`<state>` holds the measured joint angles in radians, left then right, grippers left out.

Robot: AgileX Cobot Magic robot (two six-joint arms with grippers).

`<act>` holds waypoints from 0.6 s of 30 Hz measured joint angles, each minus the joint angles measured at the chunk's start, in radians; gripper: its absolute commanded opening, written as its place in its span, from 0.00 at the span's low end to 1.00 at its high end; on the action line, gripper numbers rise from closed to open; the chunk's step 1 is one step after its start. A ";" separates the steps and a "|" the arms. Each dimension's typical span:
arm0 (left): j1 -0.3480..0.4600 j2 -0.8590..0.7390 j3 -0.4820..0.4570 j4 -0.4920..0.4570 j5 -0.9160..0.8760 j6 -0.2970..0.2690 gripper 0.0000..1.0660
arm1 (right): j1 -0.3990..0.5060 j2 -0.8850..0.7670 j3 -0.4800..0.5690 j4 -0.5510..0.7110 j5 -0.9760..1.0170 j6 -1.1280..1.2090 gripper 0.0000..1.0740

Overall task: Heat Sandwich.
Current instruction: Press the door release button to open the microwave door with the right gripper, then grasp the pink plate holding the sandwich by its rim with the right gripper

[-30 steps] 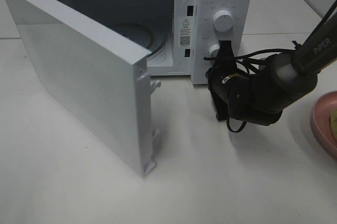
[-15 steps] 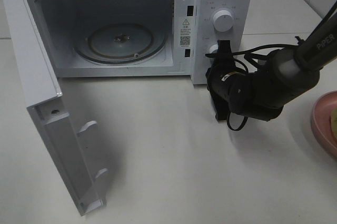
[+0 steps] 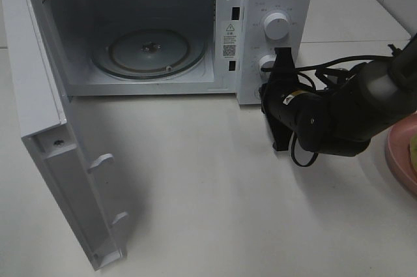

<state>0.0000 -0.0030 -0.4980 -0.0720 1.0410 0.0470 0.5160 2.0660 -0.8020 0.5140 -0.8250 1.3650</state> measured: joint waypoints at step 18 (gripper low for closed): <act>0.000 0.000 0.000 0.000 0.000 0.000 0.92 | 0.005 -0.230 0.151 -0.004 0.232 -0.134 0.03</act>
<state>0.0000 -0.0030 -0.4980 -0.0720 1.0410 0.0470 0.5210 1.8360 -0.6510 0.5100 -0.5930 1.2310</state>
